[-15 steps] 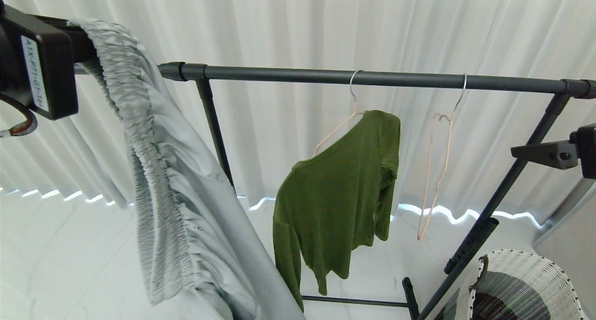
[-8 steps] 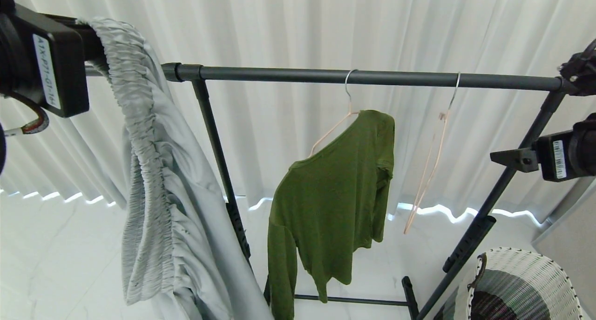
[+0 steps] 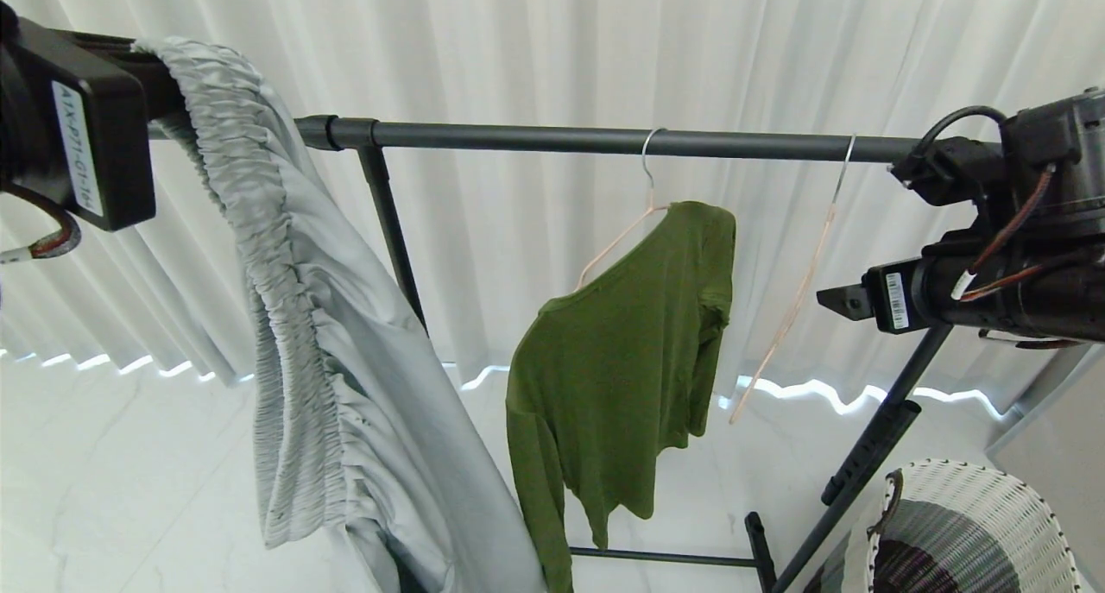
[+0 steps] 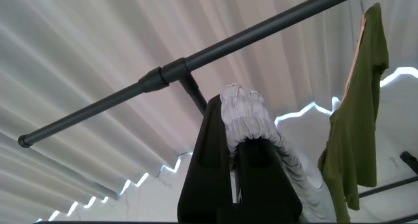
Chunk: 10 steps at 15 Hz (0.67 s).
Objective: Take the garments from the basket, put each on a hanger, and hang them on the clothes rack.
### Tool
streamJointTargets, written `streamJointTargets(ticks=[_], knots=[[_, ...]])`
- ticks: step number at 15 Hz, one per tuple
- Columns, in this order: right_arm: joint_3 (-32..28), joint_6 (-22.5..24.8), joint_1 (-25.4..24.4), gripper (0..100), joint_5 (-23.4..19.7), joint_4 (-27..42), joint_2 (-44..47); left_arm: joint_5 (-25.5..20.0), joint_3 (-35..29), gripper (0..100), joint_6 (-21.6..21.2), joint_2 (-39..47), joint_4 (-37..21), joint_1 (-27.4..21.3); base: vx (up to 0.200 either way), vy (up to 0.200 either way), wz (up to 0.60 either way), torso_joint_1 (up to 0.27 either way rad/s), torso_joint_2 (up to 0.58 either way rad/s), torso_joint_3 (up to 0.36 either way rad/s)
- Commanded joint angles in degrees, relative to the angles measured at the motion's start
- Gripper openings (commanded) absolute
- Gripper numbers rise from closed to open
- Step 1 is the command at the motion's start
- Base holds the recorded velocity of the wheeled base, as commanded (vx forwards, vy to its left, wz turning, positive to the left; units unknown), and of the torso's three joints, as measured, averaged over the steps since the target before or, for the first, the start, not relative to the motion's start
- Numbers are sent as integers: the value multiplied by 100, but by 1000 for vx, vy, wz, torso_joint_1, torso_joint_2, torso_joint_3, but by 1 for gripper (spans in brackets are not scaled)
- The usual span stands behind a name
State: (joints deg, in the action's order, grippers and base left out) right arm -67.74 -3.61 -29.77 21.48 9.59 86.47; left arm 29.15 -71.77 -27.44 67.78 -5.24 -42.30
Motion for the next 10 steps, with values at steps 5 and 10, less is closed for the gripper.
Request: streamJointTargets(ticks=[5, 10], knots=[[7, -52, -46, 100, 5, -283, 608, 3, 93, 0, 2, -98, -3, 187, 0, 0, 0, 0, 0, 0], [24, -61, 24, 100, 14, -283, 634, 3, 163, 0, 2, -98, -3, 187, 0, 0, 0, 0, 0, 0]])
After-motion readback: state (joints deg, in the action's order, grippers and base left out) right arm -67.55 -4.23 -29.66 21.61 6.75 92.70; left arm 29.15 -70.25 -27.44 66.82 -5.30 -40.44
